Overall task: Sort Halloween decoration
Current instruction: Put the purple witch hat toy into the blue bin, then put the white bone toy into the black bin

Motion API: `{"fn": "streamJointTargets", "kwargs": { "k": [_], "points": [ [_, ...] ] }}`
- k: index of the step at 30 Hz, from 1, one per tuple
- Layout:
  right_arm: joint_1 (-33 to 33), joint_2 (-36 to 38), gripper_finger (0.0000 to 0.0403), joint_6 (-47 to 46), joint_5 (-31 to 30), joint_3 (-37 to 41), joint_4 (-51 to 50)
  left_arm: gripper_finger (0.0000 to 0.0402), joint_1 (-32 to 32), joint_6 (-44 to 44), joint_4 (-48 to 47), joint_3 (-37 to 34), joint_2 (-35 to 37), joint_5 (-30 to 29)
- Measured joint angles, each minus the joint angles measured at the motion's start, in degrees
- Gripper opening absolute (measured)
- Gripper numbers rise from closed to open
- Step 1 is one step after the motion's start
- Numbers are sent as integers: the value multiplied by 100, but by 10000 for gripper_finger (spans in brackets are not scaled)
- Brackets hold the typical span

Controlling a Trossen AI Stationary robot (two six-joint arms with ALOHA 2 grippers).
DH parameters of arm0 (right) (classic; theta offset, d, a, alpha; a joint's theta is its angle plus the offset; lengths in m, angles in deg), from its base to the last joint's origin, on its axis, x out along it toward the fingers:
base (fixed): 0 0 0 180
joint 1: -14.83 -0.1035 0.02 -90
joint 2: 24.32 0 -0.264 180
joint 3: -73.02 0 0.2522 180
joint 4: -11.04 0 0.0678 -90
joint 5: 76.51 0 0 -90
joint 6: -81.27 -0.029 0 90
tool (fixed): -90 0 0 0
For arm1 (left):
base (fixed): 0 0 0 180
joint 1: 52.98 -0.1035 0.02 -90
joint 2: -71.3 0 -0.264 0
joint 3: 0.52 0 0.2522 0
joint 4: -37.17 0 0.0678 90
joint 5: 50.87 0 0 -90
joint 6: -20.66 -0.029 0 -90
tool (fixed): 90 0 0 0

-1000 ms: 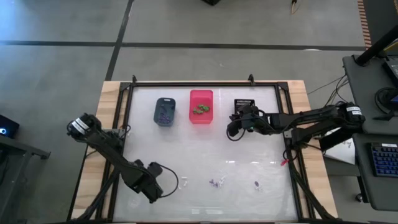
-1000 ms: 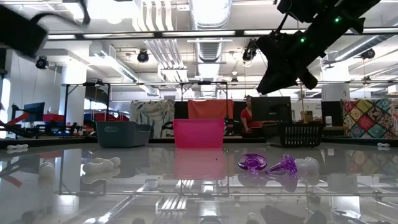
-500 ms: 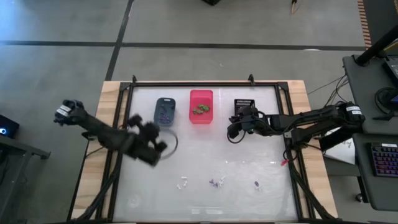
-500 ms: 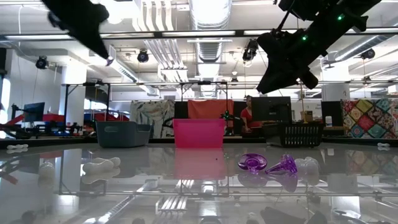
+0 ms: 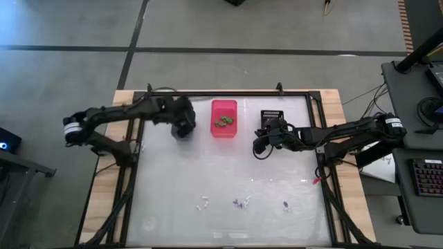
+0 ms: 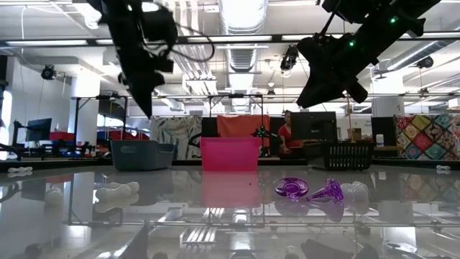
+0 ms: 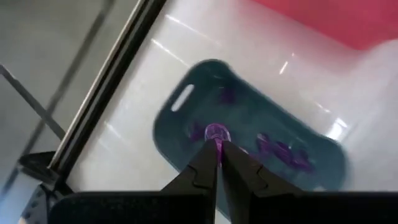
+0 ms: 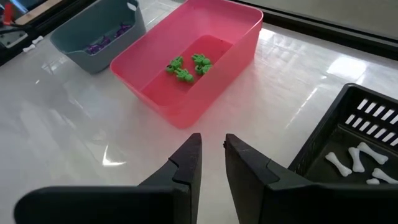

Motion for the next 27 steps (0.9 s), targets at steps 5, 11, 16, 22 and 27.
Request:
{"fn": "streamJointTargets", "kwargs": {
  "k": [5,11,16,22,27],
  "points": [
    [0,0,61,0,0,0,-6,3,-748,-424,452,-21,-520,457],
    [-45,0,61,-4,0,0,-12,33,-968,-682,494,13,-1060,617],
    [-130,0,61,-3,18,0,8,75,-939,-741,485,14,-1129,621],
    [-303,-84,61,-108,1410,-411,56,107,-636,-309,479,0,-624,647],
    [-723,-516,61,-430,2429,-931,-151,111,123,-77,1012,-223,85,725]
  ]
}}
